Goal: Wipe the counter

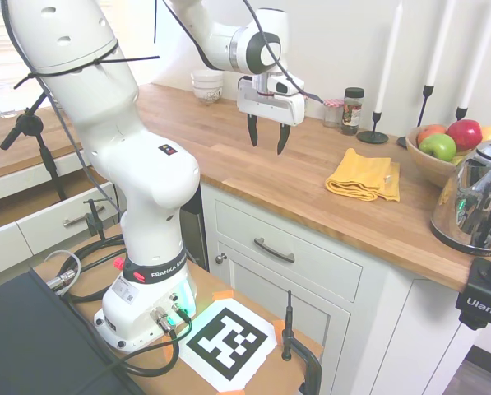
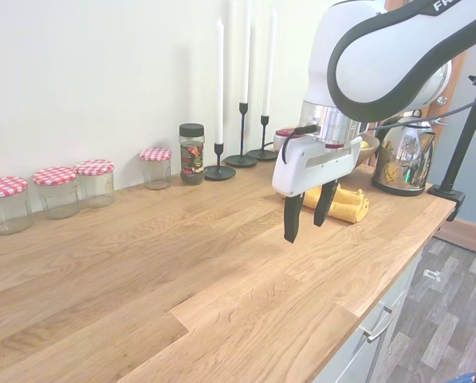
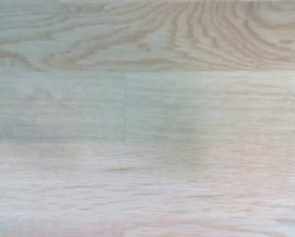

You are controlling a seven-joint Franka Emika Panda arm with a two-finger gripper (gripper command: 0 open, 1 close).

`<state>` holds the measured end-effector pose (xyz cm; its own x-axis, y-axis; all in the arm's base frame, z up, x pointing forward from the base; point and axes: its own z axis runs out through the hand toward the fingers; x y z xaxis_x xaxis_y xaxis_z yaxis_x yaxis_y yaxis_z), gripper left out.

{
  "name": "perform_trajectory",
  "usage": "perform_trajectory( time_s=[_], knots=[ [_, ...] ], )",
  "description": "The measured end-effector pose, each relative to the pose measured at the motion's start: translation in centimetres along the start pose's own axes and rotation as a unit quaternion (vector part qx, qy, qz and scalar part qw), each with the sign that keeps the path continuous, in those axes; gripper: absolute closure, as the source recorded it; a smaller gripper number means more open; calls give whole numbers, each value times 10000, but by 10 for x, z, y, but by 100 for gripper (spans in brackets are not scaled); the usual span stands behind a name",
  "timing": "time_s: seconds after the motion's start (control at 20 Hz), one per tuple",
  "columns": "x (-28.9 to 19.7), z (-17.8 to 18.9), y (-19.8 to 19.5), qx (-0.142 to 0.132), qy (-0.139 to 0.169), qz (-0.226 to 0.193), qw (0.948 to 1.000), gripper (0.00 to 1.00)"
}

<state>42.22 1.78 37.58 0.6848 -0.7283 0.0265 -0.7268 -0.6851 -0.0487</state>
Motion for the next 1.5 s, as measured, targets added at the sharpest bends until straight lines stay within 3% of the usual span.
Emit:
perform_trajectory(
  time_s=[0.3,0.6,1.05,1.5],
  knots=[
    [11,1,4,27,182,101,9998,0],
    [57,7,25,115,324,513,9981,0],
    [156,3,85,205,661,1096,9916,0],
    [205,8,126,214,883,1402,9859,0]
  ],
)
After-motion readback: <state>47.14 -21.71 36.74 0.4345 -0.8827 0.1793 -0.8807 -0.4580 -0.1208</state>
